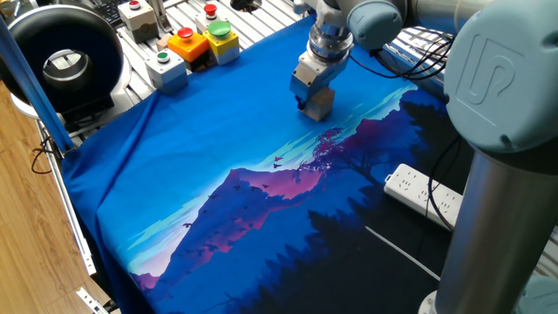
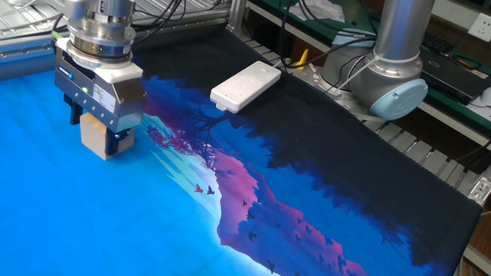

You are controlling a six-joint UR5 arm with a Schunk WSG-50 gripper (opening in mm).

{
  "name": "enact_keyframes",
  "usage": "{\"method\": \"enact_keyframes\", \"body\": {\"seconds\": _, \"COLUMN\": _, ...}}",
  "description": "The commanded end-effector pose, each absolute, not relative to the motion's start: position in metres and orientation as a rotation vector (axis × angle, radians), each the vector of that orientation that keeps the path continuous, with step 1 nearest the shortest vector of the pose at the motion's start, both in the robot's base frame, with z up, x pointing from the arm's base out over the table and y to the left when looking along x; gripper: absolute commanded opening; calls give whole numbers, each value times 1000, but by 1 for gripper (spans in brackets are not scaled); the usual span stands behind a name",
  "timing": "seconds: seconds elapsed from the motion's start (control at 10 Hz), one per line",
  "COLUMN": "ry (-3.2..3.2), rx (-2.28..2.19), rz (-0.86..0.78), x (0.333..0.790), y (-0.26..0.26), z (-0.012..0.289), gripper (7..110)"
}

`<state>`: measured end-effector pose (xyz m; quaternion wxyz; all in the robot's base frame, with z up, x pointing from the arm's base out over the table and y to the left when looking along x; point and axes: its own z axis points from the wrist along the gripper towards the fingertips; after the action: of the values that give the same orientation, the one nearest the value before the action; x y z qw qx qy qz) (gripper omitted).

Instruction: Pick up the small block on the left and move it to the right

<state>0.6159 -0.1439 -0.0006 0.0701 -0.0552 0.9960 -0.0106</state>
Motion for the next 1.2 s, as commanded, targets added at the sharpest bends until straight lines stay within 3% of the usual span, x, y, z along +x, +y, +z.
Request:
{"method": "enact_keyframes", "body": {"seconds": 0.0, "ry": 3002, "rx": -131, "rz": 68, "x": 615, "y": -128, "z": 1, "gripper": 7}}
{"method": "enact_keyframes", "body": {"seconds": 0.1, "ry": 2985, "rx": -152, "rz": 113, "x": 618, "y": -121, "z": 1, "gripper": 44}}
{"method": "enact_keyframes", "body": {"seconds": 0.2, "ry": 2970, "rx": -172, "rz": 133, "x": 621, "y": -117, "z": 2, "gripper": 44}}
{"method": "enact_keyframes", "body": {"seconds": 0.3, "ry": 2958, "rx": -187, "rz": 150, "x": 623, "y": -115, "z": 3, "gripper": 88}}
{"method": "enact_keyframes", "body": {"seconds": 0.5, "ry": 2951, "rx": -201, "rz": 155, "x": 624, "y": -116, "z": 3, "gripper": 88}}
{"method": "enact_keyframes", "body": {"seconds": 0.7, "ry": 2971, "rx": -206, "rz": -18, "x": 622, "y": -145, "z": 2, "gripper": 88}}
{"method": "enact_keyframes", "body": {"seconds": 0.8, "ry": 2987, "rx": -184, "rz": -44, "x": 619, "y": -150, "z": 2, "gripper": 22}}
{"method": "enact_keyframes", "body": {"seconds": 1.1, "ry": 2994, "rx": -154, "rz": -62, "x": 617, "y": -153, "z": 2, "gripper": 22}}
